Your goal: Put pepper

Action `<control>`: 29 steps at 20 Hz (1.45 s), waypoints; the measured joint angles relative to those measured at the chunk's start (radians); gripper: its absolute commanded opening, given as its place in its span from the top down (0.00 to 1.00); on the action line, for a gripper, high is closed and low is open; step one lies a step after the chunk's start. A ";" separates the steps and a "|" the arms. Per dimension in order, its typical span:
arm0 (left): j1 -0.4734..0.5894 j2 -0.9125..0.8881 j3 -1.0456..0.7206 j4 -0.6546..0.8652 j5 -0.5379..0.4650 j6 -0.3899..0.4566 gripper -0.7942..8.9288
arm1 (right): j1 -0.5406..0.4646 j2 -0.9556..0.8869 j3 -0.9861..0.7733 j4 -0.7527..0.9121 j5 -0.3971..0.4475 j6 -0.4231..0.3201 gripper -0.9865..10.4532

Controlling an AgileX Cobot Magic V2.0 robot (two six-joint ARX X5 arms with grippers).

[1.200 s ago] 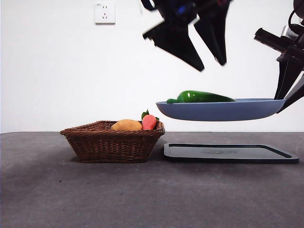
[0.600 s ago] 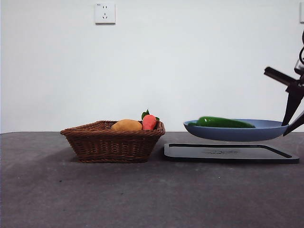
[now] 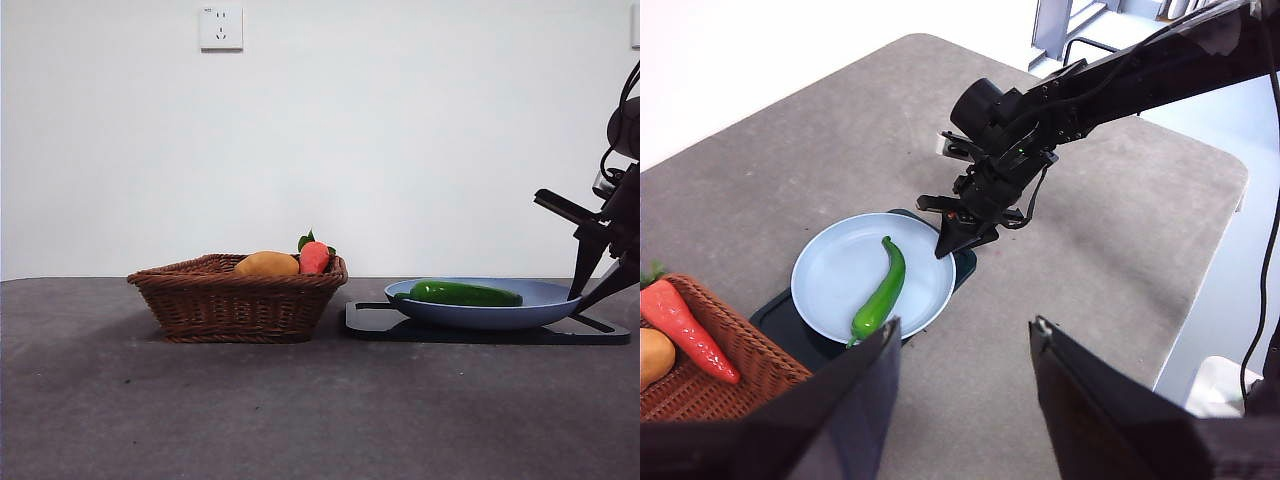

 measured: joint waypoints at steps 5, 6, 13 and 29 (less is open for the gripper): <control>0.000 0.000 0.000 0.000 0.000 -0.001 0.68 | 0.000 0.000 0.000 -0.004 0.003 -0.033 0.90; 0.000 0.000 0.000 0.000 0.000 -0.001 0.68 | 0.000 0.000 0.000 -0.008 0.003 -0.034 0.87; 0.000 0.000 0.000 -0.002 0.000 0.000 0.68 | 0.000 -0.001 0.000 -0.028 0.002 -0.064 0.80; 0.000 0.015 0.000 -0.097 -0.048 0.042 0.68 | 0.111 -0.747 0.002 -0.703 -0.005 -0.436 0.80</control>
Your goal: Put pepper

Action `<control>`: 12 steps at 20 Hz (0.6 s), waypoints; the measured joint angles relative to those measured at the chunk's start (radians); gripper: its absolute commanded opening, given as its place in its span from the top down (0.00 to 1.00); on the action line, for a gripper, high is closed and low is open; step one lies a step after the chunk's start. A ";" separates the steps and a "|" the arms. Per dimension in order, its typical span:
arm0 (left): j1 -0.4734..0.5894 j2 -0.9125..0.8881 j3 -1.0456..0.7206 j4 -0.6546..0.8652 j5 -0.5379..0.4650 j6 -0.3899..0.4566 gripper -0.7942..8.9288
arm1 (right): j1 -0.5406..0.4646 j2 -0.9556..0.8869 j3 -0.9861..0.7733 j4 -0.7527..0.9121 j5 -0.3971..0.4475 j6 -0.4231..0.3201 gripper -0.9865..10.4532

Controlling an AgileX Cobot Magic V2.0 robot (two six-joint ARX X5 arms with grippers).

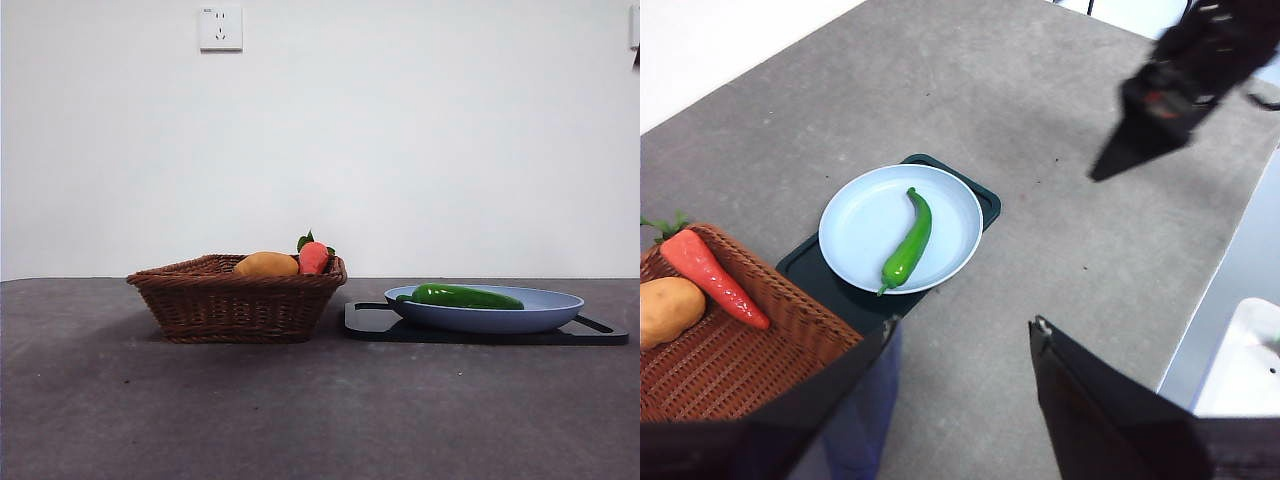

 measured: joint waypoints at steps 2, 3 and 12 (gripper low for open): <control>0.000 0.000 0.000 -0.022 0.000 0.003 0.77 | 0.039 -0.090 0.000 -0.056 0.000 -0.022 0.85; 0.000 0.000 0.000 -0.031 0.000 0.003 0.83 | 0.054 -0.129 0.000 -0.082 0.000 -0.034 0.90; 0.000 0.000 0.000 -0.039 0.000 0.007 0.91 | 0.077 -0.302 0.000 -0.155 -0.001 -0.092 0.90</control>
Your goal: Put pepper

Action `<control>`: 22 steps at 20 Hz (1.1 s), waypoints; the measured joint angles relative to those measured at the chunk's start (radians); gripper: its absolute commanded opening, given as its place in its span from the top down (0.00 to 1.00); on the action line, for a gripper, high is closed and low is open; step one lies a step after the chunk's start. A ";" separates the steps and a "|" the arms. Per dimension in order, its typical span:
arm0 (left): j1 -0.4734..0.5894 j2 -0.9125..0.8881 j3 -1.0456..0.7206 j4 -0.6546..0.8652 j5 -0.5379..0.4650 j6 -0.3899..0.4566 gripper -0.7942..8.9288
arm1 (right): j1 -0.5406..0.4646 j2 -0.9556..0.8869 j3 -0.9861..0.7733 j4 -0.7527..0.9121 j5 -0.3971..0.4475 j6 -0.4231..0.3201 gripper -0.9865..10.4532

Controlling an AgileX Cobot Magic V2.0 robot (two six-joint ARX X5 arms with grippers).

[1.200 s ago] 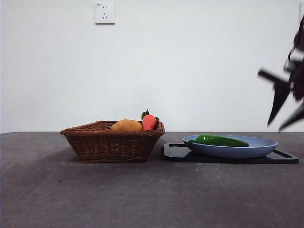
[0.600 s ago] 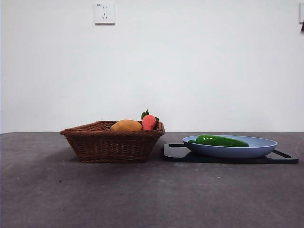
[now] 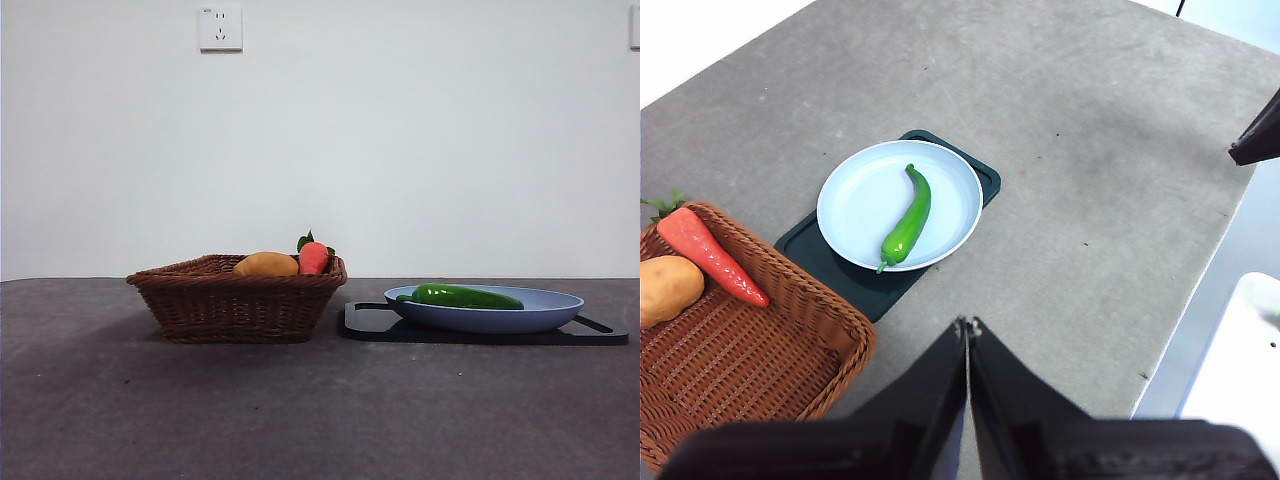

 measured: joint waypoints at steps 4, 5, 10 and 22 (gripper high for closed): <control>0.000 0.000 0.000 0.000 0.000 0.000 0.91 | 0.000 0.006 0.000 0.003 0.001 0.002 0.90; 0.000 0.000 0.000 0.000 0.000 0.000 0.91 | 0.000 0.005 0.000 0.003 0.001 0.001 0.90; 0.000 0.000 0.000 0.000 0.000 0.001 0.91 | 0.000 0.006 0.000 0.003 0.001 0.002 0.90; 0.407 -0.267 -0.408 0.848 -0.054 0.080 0.91 | 0.000 0.007 0.000 0.003 0.001 0.002 0.90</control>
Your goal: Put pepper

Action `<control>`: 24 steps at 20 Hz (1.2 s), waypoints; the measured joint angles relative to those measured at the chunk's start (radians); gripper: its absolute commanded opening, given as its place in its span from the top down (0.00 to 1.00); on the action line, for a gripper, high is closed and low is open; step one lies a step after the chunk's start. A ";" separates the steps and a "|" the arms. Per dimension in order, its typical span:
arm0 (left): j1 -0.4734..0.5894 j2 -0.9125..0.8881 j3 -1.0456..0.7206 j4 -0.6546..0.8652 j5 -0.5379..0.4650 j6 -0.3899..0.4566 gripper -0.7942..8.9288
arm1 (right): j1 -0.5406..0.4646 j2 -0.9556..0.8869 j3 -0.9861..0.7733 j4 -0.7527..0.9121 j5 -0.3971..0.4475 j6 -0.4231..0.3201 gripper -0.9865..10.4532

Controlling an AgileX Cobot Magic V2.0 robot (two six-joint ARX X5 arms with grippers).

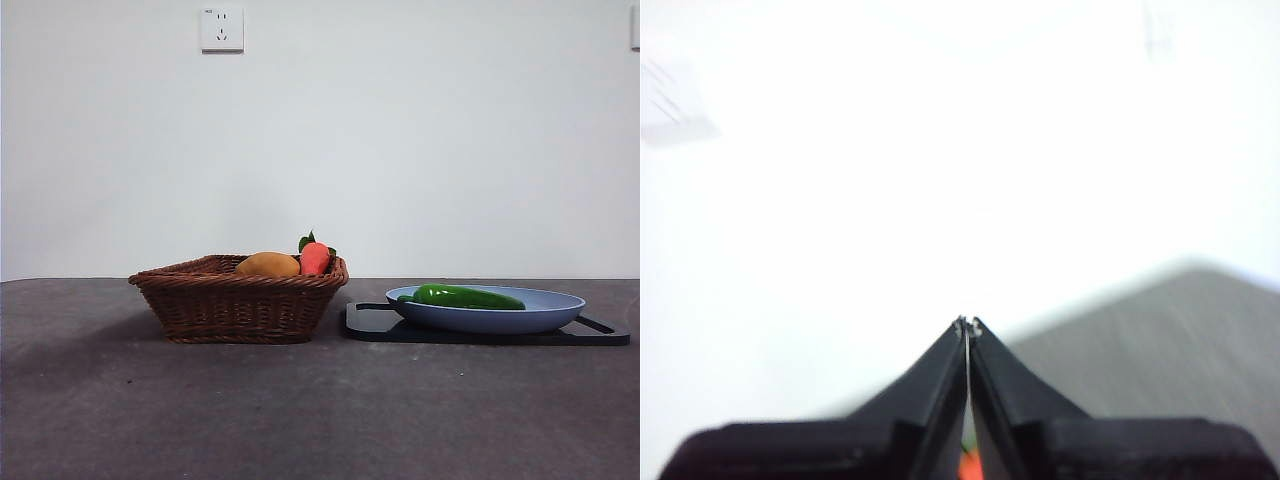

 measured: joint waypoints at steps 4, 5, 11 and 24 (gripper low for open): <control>0.168 -0.190 -0.342 0.313 0.002 0.002 0.91 | 0.000 0.001 0.000 0.000 0.000 0.000 0.90; 0.205 -0.242 -0.408 0.318 0.002 0.002 0.91 | 0.000 0.001 0.000 0.000 0.000 0.000 0.90; 0.375 -0.537 -0.735 0.322 -0.002 -0.016 0.91 | 0.000 0.001 0.000 0.000 0.000 0.000 0.90; 0.484 -0.766 -1.130 0.266 -0.001 -0.214 0.91 | 0.000 0.002 0.000 0.000 0.000 0.000 0.90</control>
